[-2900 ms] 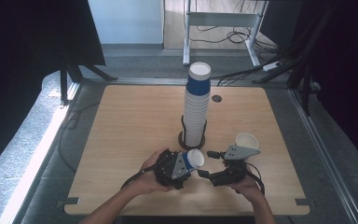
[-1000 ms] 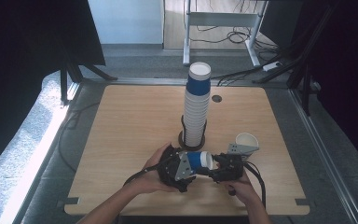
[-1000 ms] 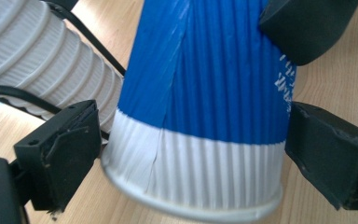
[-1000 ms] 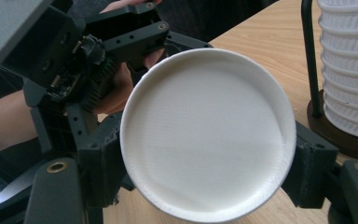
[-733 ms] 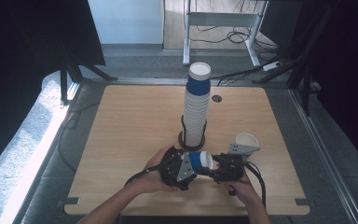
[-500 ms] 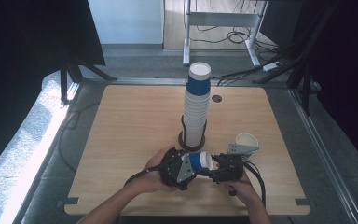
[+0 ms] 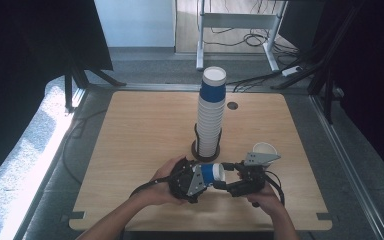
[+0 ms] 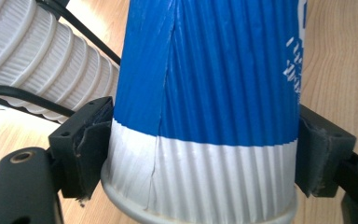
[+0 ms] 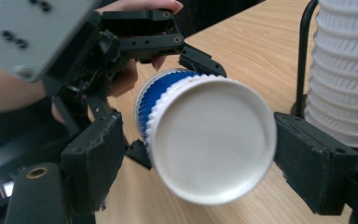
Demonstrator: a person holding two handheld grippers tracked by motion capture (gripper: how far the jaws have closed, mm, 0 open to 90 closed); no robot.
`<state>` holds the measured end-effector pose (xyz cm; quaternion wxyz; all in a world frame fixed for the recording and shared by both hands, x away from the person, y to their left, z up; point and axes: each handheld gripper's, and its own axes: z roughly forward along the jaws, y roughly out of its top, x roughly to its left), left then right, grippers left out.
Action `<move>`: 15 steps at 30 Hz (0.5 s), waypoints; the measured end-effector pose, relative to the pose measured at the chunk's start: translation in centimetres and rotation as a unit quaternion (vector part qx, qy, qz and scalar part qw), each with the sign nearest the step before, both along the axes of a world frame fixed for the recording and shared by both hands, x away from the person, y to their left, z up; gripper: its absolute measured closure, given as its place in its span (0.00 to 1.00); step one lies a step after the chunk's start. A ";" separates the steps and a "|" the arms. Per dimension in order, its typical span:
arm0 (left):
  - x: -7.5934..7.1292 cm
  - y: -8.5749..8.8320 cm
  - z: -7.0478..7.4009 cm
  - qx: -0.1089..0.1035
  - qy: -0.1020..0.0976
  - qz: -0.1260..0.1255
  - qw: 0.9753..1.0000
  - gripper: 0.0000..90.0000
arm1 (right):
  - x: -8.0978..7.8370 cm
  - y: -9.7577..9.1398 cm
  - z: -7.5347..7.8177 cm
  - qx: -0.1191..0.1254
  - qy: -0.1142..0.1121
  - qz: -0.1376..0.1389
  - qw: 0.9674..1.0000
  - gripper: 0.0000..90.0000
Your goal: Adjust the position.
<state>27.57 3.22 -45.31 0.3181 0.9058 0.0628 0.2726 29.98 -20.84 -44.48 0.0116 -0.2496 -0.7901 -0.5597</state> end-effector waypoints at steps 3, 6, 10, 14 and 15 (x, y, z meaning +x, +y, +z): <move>0.1 0.1 0.0 0.006 -0.003 -0.001 1.000 0.19 | 0.1 0.0 1.3 -0.051 -0.015 0.007 0.999 0.21; 0.0 0.2 0.1 0.008 -0.007 -0.002 1.000 0.19 | 0.3 0.3 2.6 -0.107 -0.024 0.023 0.994 0.20; 0.0 0.2 0.0 0.013 -0.009 -0.005 1.000 0.20 | 0.7 0.8 4.1 -0.172 -0.042 0.044 0.983 0.20; -0.1 0.1 -0.2 0.019 -0.012 -0.008 1.000 0.20 | 1.2 1.4 5.1 -0.224 -0.041 0.071 0.971 0.20; -0.1 0.1 -0.2 0.024 -0.012 -0.010 1.000 0.20 | 1.3 1.6 5.2 -0.238 -0.037 0.081 0.967 0.20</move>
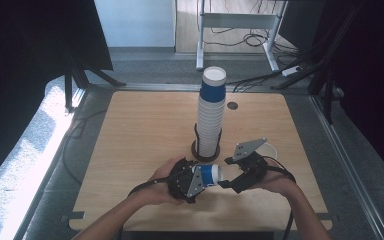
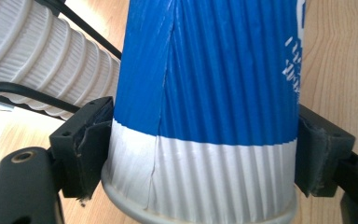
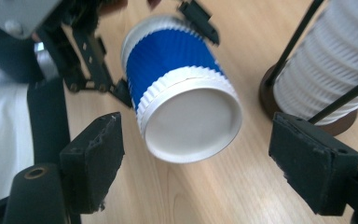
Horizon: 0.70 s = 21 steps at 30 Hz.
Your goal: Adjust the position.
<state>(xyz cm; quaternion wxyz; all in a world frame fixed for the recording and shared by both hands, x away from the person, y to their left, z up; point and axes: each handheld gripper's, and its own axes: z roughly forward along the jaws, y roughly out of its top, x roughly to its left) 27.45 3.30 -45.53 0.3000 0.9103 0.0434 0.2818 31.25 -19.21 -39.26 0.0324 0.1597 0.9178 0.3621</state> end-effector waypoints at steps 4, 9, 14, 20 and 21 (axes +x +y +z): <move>-0.2 -0.3 -0.3 0.003 0.000 -0.004 1.000 0.20 | 0.4 1.2 -0.2 -0.068 0.022 0.028 0.997 0.20; -0.3 -0.6 -0.5 0.014 -0.006 -0.007 1.000 0.20 | 1.1 2.8 0.1 -0.127 0.035 0.053 0.990 0.19; -0.4 -0.7 -0.5 0.020 -0.012 -0.009 1.000 0.20 | 1.5 3.9 0.4 -0.153 0.051 0.062 0.985 0.18; -0.5 -1.0 -0.5 0.025 -0.019 -0.013 0.999 0.20 | 1.7 5.1 -0.7 -0.173 0.063 0.075 0.980 0.18; -0.5 -1.0 -0.5 0.027 -0.021 -0.013 0.999 0.20 | 1.8 5.3 -1.0 -0.176 0.065 0.078 0.979 0.18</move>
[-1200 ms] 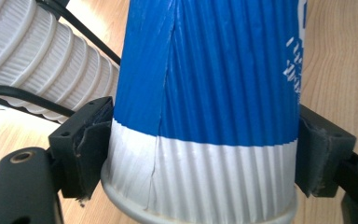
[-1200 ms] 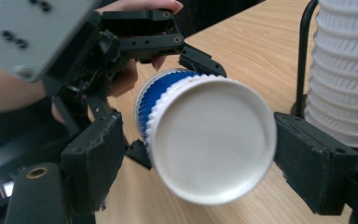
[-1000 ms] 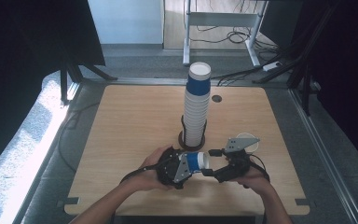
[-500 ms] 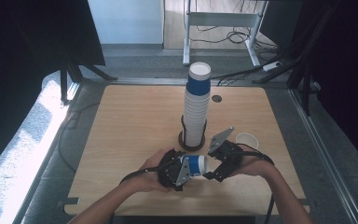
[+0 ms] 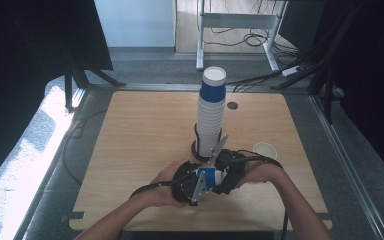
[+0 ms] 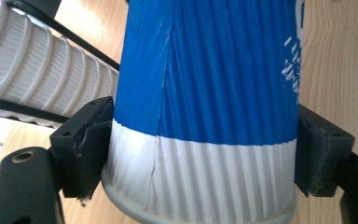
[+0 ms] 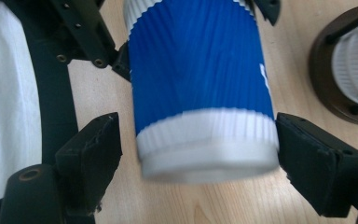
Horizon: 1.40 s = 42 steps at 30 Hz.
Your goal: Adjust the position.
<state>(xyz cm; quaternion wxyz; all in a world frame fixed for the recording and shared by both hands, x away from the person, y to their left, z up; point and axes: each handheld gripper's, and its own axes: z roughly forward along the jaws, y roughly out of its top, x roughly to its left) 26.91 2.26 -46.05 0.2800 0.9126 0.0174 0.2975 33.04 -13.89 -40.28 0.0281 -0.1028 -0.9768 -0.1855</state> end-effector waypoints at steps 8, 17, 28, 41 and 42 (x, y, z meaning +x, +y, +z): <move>0.0 -0.2 -0.1 0.004 -0.003 -0.004 1.000 0.20 | 0.6 0.8 -1.3 -0.010 0.018 0.009 1.000 0.28; 0.0 -0.5 -0.3 0.002 0.003 0.000 1.000 0.17 | 0.6 0.3 -1.6 -0.004 0.016 0.017 1.000 0.30; 0.7 1.8 0.4 -0.092 0.063 0.036 0.993 0.07 | 0.4 -1.6 -1.4 0.065 -0.020 -0.005 0.998 0.31; 0.7 5.2 1.1 -0.221 0.123 0.091 0.963 0.08 | -0.4 -3.3 -2.2 0.182 -0.060 -0.064 0.979 0.30; 0.7 5.4 1.1 -0.227 0.126 0.095 0.961 0.08 | -0.5 -3.4 -2.3 0.190 -0.063 -0.067 0.977 0.30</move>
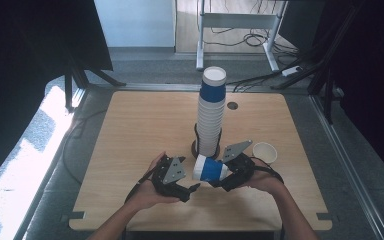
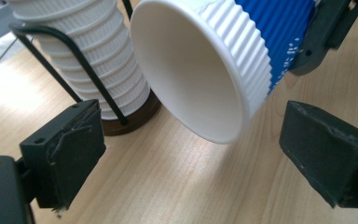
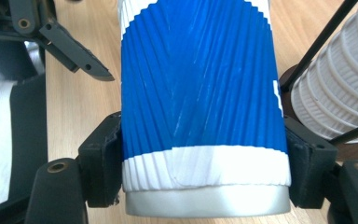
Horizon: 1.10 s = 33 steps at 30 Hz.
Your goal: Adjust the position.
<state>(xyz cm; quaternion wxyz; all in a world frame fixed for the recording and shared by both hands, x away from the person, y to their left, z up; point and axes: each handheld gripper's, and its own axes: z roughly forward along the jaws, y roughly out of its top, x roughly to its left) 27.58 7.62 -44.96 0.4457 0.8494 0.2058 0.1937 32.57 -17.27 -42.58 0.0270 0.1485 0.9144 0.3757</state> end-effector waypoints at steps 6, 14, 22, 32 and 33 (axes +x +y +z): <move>-0.1 0.8 -0.3 -0.042 0.033 0.005 0.999 0.08 | -0.9 -0.2 -0.7 0.038 -0.016 -0.023 0.999 0.30; 0.2 1.8 -0.6 -0.104 0.081 0.002 0.991 0.08 | -2.1 -1.1 -1.2 0.111 -0.045 -0.059 0.991 0.30; 0.6 2.2 -0.9 -0.146 0.119 0.000 0.982 0.08 | -2.7 -1.7 -3.1 0.179 -0.062 -0.097 0.977 0.30; 1.1 1.9 -1.0 -0.189 0.155 -0.011 0.970 0.08 | -3.5 -1.4 -4.6 0.220 -0.076 -0.113 0.966 0.30; 1.2 1.8 -1.0 -0.192 0.157 -0.011 0.969 0.08 | -3.5 -1.4 -4.7 0.224 -0.078 -0.115 0.965 0.30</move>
